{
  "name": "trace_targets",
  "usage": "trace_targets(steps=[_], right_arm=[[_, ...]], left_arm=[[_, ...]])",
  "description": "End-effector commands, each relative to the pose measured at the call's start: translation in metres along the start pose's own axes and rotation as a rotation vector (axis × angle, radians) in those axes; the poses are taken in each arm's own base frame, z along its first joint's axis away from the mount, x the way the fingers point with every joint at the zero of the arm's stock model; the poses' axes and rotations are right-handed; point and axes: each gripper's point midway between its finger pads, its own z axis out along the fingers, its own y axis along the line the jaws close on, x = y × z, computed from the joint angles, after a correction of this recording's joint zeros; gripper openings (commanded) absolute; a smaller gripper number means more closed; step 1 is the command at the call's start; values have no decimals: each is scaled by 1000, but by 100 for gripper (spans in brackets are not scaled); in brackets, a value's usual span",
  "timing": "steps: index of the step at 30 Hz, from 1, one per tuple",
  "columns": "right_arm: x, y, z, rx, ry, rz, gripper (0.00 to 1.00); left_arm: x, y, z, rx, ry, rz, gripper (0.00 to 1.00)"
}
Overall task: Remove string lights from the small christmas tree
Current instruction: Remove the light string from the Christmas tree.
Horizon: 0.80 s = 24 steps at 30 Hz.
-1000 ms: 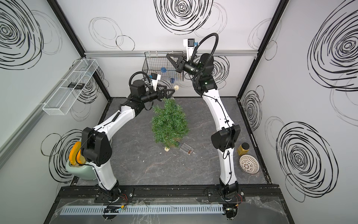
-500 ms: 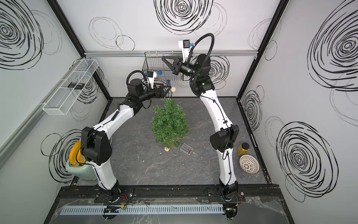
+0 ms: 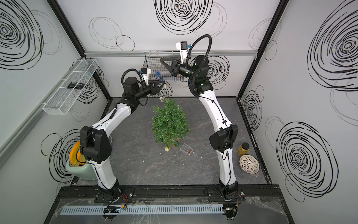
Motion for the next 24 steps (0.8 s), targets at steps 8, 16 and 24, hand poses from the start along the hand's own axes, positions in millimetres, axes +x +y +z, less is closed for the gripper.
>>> trace_targets(steps=[8, 16, 24], right_arm=[[-19, 38, -3, -59, -21, -37, 0], [-12, 32, -5, -33, -8, -6, 0], [-6, 14, -18, 72, -21, 51, 29]], left_arm=[[-34, -3, -10, 16, -92, 35, 39], [-45, 10, -23, -10, -120, 7, 21], [-57, 22, -38, -50, -150, -8, 5]])
